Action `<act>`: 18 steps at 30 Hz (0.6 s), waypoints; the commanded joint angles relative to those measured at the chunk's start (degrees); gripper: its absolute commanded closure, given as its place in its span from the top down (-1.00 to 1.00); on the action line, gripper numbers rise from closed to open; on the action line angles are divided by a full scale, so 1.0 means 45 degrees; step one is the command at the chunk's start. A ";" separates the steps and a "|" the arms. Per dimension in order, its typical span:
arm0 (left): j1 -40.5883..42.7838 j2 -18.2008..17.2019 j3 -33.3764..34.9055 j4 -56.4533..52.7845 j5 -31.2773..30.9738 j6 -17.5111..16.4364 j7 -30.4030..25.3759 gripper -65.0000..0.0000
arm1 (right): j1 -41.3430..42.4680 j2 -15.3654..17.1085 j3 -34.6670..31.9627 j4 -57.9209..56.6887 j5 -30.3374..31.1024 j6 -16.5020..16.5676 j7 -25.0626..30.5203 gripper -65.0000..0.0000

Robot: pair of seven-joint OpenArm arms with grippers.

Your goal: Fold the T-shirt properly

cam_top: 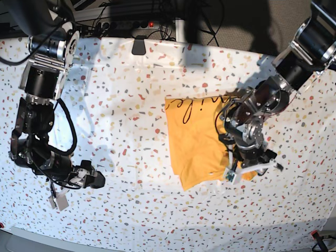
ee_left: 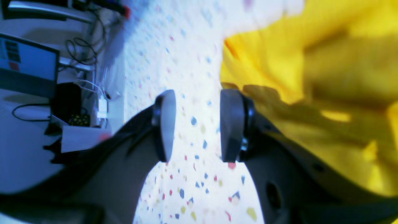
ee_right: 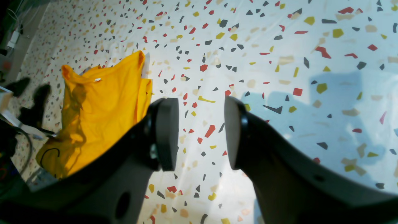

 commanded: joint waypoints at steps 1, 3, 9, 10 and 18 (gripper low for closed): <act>-0.0350 -0.0015 -0.0257 0.0510 0.0053 0.0141 -0.0262 -0.29 | 0.0427 0.0146 0.0015 0.0214 0.0325 0.0139 0.0267 -0.25; -0.0340 -0.0010 -0.0685 0.0962 -0.0568 0.0121 -0.0559 -0.29 | 0.0423 0.0151 0.0019 0.0214 0.0427 0.0139 0.0267 -0.25; -0.0223 -0.0015 -0.3322 0.1307 -0.2356 -0.0714 -0.0398 -0.29 | -0.0529 0.0185 0.0019 0.0641 0.0413 0.0139 0.0272 -0.25; -0.0117 -0.0034 -0.3842 0.1311 -0.2657 -0.0967 -0.0398 -0.29 | -0.0889 0.0185 0.0019 0.0879 0.0413 0.0139 0.0272 -0.25; 0.2375 -0.0690 -0.7106 0.3215 -0.3492 -0.2613 -0.0597 -0.29 | -0.4342 0.0175 0.0563 0.4197 0.0423 0.0139 0.0272 -0.25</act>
